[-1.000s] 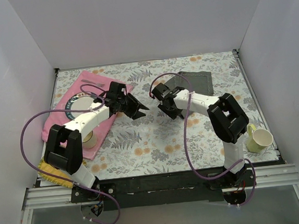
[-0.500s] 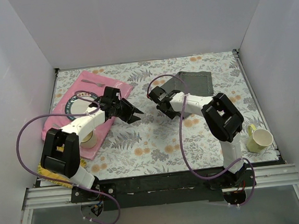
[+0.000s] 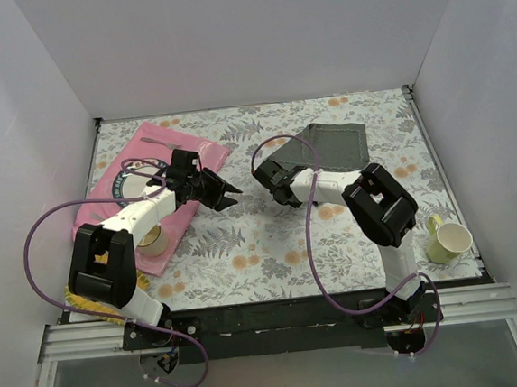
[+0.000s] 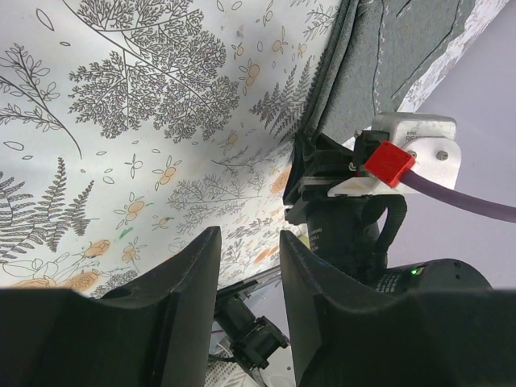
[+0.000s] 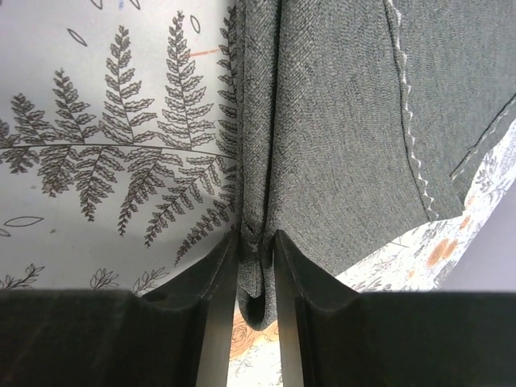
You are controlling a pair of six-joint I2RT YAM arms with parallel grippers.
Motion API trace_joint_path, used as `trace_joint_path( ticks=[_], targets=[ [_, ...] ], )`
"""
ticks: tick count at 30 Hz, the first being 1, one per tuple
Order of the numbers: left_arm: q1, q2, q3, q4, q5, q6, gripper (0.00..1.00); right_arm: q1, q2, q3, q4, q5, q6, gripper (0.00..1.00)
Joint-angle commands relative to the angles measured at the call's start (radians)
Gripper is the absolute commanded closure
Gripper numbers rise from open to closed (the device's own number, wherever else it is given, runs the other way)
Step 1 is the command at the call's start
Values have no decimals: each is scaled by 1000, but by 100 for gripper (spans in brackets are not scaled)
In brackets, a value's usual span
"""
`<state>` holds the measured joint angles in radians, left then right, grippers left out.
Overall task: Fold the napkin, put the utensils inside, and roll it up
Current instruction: Roll the napkin with the utensil
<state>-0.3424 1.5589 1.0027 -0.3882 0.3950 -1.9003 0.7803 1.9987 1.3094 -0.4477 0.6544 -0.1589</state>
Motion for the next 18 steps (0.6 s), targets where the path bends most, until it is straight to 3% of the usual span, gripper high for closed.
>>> trace_joint_path(
  ticks=[1, 9, 13, 14, 18],
  targets=[
    [9, -48, -9, 6, 21, 3, 66, 2, 28, -28, 64, 45, 2, 71],
    [13, -36, -22, 20, 30, 1, 66, 4, 52, -16, 61, 60, 22, 84],
    [14, -43, -48, 75, 45, -2, 60, 7, 41, 5, 27, 24, 54, 98],
    [13, -45, -56, 89, 48, -2, 54, 10, 37, 10, 20, 19, 62, 99],
    [14, -14, -70, 150, 83, -2, 46, 10, 3, 42, -28, -18, 105, 99]
  ],
)
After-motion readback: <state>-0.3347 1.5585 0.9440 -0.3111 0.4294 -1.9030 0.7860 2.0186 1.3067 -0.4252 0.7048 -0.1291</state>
